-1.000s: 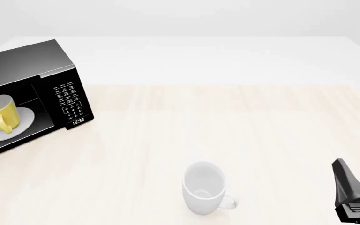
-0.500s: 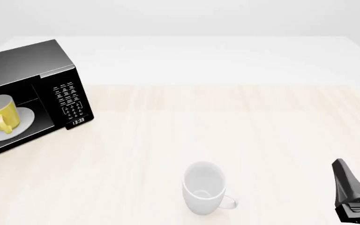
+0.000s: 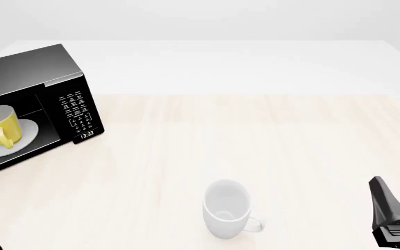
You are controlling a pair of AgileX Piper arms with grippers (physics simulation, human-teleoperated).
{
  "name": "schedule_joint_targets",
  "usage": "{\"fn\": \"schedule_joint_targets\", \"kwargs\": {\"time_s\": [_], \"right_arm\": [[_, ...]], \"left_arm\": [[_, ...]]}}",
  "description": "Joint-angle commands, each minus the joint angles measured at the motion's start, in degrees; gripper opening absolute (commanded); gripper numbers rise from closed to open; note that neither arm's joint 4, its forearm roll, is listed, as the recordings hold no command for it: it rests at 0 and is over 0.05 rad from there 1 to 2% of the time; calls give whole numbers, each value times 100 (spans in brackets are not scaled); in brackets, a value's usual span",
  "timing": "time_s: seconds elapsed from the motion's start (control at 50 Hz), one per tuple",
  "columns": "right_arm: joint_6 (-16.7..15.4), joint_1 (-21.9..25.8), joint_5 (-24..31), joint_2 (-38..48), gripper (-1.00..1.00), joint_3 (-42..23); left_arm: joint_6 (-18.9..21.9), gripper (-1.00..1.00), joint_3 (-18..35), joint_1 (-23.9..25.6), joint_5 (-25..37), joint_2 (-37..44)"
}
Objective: Put the yellow and white mug in the microwave and close it.
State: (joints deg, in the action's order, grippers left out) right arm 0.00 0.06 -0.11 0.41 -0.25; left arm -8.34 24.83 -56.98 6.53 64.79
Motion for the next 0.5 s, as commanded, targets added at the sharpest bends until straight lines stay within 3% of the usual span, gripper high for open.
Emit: {"fn": "schedule_joint_targets", "kwargs": {"time_s": [0.02,0.5], "right_arm": [[1,0,0,0,100,0],[0,-1,0,0,100,0]], "left_arm": [[-112,100,-71,362,-51,28],[-255,100,21,891,-262,367]]}}
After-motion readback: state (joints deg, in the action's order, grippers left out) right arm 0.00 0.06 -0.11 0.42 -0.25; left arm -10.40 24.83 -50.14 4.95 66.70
